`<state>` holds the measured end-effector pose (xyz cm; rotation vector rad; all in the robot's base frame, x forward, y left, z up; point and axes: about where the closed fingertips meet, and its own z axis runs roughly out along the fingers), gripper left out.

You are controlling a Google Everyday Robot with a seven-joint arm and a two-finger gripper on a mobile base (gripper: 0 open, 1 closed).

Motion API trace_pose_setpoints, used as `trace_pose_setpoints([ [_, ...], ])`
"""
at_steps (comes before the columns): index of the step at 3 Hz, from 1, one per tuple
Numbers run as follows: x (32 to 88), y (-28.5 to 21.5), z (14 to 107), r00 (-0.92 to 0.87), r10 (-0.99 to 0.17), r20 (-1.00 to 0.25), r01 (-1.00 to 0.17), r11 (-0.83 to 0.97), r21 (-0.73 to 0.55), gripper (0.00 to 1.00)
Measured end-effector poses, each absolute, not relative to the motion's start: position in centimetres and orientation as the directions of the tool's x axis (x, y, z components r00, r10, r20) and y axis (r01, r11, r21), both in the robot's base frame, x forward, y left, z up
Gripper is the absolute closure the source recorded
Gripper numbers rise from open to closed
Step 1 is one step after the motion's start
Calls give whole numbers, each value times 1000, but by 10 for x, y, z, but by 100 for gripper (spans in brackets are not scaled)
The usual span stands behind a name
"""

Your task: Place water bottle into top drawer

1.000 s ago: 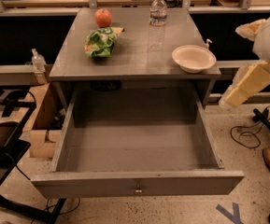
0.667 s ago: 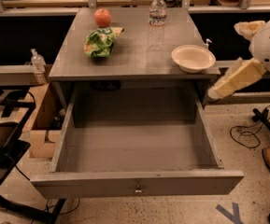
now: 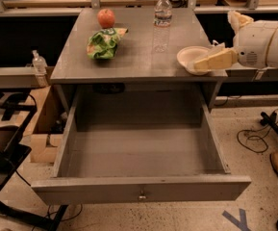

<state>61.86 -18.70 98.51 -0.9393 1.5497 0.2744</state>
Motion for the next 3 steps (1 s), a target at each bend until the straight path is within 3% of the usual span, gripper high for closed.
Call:
trace_pose_setpoints([
  [1, 618, -187, 985, 71, -402, -913, -691, 640, -336, 0],
  [3, 718, -165, 1000, 67, -281, -957, -697, 673, -247, 0],
])
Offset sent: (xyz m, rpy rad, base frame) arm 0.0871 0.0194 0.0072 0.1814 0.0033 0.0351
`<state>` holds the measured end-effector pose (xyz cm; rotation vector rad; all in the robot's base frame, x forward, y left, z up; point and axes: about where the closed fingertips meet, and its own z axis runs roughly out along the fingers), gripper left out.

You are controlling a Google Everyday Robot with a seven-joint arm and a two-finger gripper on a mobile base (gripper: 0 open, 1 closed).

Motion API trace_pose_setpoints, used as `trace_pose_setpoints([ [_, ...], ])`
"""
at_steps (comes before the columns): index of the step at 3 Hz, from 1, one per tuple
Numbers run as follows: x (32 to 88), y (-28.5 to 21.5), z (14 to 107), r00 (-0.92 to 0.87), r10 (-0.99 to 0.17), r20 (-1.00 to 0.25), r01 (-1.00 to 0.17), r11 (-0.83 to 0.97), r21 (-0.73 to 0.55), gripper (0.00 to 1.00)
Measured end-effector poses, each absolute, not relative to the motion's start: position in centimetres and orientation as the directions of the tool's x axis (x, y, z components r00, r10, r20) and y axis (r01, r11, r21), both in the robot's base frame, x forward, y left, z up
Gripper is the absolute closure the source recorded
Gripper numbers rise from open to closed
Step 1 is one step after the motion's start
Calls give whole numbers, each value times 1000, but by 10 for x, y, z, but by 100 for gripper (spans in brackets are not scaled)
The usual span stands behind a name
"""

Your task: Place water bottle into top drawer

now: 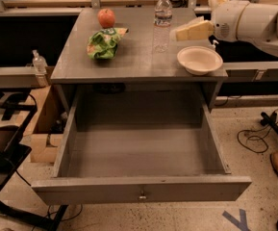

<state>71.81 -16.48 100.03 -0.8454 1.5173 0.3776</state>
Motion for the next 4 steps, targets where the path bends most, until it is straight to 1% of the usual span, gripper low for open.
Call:
trace_pose_setpoints([
  [1, 769, -147, 1009, 48, -291, -955, -702, 671, -239, 0],
  [2, 820, -124, 1005, 19, -252, -968, -713, 675, -190, 0],
  [3, 842, -111, 997, 2, -206, -979, -718, 681, -145, 0],
  [4, 858, -112, 989, -13, -169, -985, -704, 701, -111, 0],
])
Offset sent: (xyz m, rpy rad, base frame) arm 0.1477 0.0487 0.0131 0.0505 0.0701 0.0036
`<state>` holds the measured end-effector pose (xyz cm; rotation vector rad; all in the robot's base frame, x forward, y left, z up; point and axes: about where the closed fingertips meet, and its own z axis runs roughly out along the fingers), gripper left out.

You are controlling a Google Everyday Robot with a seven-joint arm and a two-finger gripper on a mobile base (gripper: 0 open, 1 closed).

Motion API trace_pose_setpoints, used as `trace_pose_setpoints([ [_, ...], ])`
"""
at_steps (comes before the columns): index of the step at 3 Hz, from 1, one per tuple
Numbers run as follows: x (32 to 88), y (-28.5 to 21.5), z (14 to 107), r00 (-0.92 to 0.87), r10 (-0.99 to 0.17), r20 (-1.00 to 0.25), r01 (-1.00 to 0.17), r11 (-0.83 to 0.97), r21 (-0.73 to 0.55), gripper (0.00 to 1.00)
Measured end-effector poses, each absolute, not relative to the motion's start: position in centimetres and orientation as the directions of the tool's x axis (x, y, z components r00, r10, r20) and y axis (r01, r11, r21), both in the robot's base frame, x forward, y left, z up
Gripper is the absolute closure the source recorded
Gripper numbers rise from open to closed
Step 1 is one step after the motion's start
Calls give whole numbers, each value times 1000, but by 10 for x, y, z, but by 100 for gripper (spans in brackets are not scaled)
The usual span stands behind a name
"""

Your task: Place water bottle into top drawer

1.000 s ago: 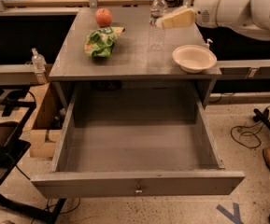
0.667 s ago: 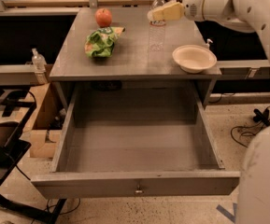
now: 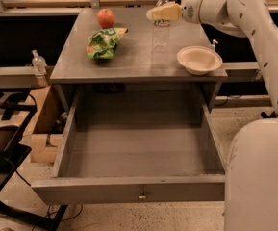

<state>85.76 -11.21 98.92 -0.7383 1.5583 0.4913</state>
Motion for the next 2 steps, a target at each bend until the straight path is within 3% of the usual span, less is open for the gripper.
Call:
trace_pose_setpoints([
  [2, 880, -121, 966, -21, -66, -998, -692, 722, -33, 0],
])
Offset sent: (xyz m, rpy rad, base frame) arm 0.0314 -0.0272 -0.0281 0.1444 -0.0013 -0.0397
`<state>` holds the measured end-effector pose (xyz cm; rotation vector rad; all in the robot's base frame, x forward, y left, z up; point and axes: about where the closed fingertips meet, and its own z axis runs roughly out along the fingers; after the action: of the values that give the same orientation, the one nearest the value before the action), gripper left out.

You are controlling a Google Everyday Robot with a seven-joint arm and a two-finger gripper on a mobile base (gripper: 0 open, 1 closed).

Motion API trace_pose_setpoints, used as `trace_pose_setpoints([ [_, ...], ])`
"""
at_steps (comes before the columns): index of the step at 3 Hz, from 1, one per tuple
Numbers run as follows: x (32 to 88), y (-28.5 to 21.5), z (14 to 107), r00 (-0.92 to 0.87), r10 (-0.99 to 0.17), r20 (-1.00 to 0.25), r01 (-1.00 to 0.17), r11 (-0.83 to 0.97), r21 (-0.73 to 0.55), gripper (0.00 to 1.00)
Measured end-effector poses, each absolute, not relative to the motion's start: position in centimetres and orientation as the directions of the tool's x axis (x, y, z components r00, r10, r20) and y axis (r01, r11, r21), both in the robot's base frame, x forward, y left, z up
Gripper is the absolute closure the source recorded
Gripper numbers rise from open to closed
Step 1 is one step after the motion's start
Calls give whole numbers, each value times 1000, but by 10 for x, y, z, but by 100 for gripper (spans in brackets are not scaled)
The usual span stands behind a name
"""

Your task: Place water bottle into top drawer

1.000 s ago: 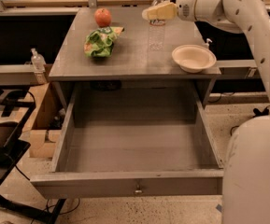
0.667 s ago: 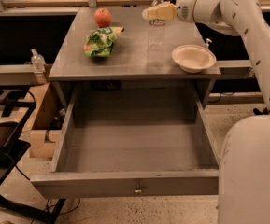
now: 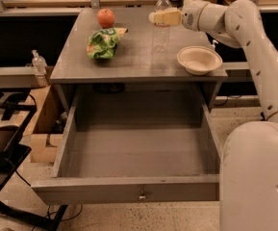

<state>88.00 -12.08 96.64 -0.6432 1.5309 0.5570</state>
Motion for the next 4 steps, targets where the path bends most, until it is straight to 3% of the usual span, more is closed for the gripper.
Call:
trace_pose_setpoints([
  [1, 888, -113, 959, -18, -23, -1000, -706, 708, -4, 0],
  [2, 893, -107, 954, -14, -3, -1000, -711, 703, 8, 17],
  [4, 894, -100, 953, -17, -3, -1000, -717, 697, 10, 63],
])
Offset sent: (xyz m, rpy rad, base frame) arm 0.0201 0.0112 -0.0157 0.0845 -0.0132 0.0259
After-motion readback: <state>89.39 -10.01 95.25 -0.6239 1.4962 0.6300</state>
